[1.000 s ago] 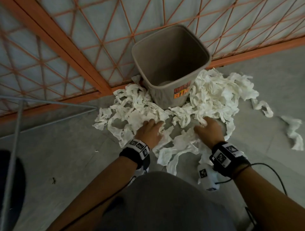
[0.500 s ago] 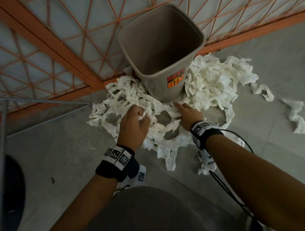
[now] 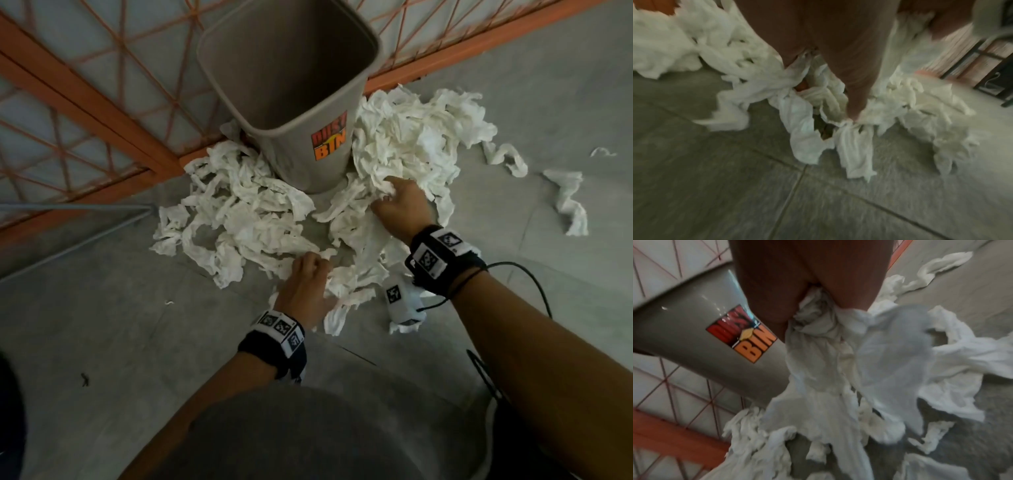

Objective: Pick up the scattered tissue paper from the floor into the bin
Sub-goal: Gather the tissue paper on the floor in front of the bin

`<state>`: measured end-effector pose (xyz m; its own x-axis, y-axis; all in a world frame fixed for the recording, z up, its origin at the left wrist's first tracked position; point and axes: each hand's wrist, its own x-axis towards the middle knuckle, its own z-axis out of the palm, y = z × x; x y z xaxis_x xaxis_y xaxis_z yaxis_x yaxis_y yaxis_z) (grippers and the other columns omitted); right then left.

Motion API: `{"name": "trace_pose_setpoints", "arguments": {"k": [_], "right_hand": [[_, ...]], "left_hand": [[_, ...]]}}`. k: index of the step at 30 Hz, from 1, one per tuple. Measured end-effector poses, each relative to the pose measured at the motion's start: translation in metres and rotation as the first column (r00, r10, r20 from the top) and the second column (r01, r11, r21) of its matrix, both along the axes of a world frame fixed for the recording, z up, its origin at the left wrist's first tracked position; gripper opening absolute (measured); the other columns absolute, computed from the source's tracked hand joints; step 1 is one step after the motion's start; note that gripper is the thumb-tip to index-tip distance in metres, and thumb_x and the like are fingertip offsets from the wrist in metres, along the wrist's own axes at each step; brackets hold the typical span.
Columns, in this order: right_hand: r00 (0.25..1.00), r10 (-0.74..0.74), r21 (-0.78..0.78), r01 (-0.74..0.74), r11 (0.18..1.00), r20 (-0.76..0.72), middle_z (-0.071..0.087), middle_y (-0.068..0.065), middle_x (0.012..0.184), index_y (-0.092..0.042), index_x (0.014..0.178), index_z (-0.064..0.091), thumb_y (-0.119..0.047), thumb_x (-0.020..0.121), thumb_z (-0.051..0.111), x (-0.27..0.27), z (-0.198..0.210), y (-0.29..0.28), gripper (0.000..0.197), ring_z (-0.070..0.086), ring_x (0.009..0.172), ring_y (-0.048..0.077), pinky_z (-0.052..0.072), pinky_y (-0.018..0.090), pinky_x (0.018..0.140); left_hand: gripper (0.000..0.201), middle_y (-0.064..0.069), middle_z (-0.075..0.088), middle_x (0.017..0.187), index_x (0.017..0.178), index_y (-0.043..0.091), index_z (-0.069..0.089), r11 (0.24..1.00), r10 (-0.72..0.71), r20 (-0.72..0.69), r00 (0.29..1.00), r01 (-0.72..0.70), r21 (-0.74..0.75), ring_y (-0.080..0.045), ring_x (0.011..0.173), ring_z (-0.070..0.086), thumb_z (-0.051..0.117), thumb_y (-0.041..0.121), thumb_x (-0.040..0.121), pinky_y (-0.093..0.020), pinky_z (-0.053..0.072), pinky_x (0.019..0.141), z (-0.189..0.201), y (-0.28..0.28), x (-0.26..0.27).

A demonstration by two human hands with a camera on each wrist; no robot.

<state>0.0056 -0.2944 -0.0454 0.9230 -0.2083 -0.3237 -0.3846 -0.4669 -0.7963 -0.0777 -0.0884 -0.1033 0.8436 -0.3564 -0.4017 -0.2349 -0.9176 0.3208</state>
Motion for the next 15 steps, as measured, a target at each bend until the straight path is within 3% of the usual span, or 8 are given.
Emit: {"name": "trace_pose_setpoints", "arguments": {"k": [3, 6, 9, 11, 15], "right_hand": [[0.996, -0.073, 0.036, 0.071, 0.997, 0.054, 0.068, 0.005, 0.095, -0.020, 0.100, 0.062, -0.012, 0.076, 0.054, -0.007, 0.000, -0.016, 0.027, 0.063, 0.086, 0.024, 0.051, 0.032, 0.075], [0.989, -0.130, 0.093, 0.124, 0.988, 0.067, 0.061, 0.006, 0.107, -0.025, 0.101, 0.053, -0.005, 0.077, 0.052, -0.020, -0.003, -0.030, 0.032, 0.058, 0.093, 0.023, 0.045, 0.030, 0.079], [0.955, -0.293, 0.132, 0.284, 0.950, 0.047, 0.065, 0.006, 0.114, -0.016, 0.116, 0.056, -0.017, 0.080, 0.050, -0.038, -0.007, -0.041, 0.037, 0.060, 0.102, 0.025, 0.048, 0.033, 0.086], [0.927, -0.374, 0.143, 0.372, 0.917, -0.010, 0.065, 0.007, 0.117, -0.017, 0.122, 0.055, -0.024, 0.082, 0.054, -0.048, -0.012, -0.046, 0.040, 0.061, 0.103, 0.025, 0.045, 0.031, 0.083], [0.911, -0.362, -0.030, 0.363, 0.931, -0.199, 0.057, 0.012, 0.127, -0.022, 0.131, 0.044, -0.041, 0.078, 0.070, -0.067, -0.028, -0.049, 0.062, 0.056, 0.111, 0.029, 0.045, 0.032, 0.085]], "left_hand": [[0.033, -0.010, 0.050, 0.122, 0.108, 0.009, 0.055, 0.999, 0.015, -0.034, 0.999, -0.017, -0.051, -0.029, 0.113, 0.047, 0.068, 0.015, 0.079, -0.045, 0.051, 0.080, -0.011, 0.003, 0.000], [0.016, -0.013, 0.058, 0.100, 0.097, 0.008, 0.052, 0.975, 0.107, -0.019, 0.994, -0.108, -0.192, -0.030, 0.096, 0.051, 0.058, 0.011, 0.082, -0.037, 0.044, 0.076, 0.006, 0.002, 0.006], [0.025, -0.014, 0.062, 0.104, 0.105, 0.011, 0.057, 0.941, 0.191, 0.099, 0.977, -0.153, -0.302, -0.031, 0.098, 0.050, 0.045, 0.015, 0.083, -0.037, 0.042, 0.083, 0.033, 0.000, 0.015], [0.034, -0.014, 0.063, 0.099, 0.102, 0.010, 0.063, 0.921, 0.239, 0.196, 0.951, -0.159, -0.354, -0.031, 0.095, 0.053, 0.038, 0.024, 0.083, -0.036, 0.043, 0.081, 0.051, -0.004, 0.023], [0.031, -0.006, 0.057, 0.085, 0.089, 0.010, 0.060, 0.915, 0.291, 0.288, 0.912, -0.178, -0.361, -0.021, 0.079, 0.051, 0.058, 0.040, 0.086, -0.029, 0.038, 0.068, 0.070, -0.022, 0.043]]}}
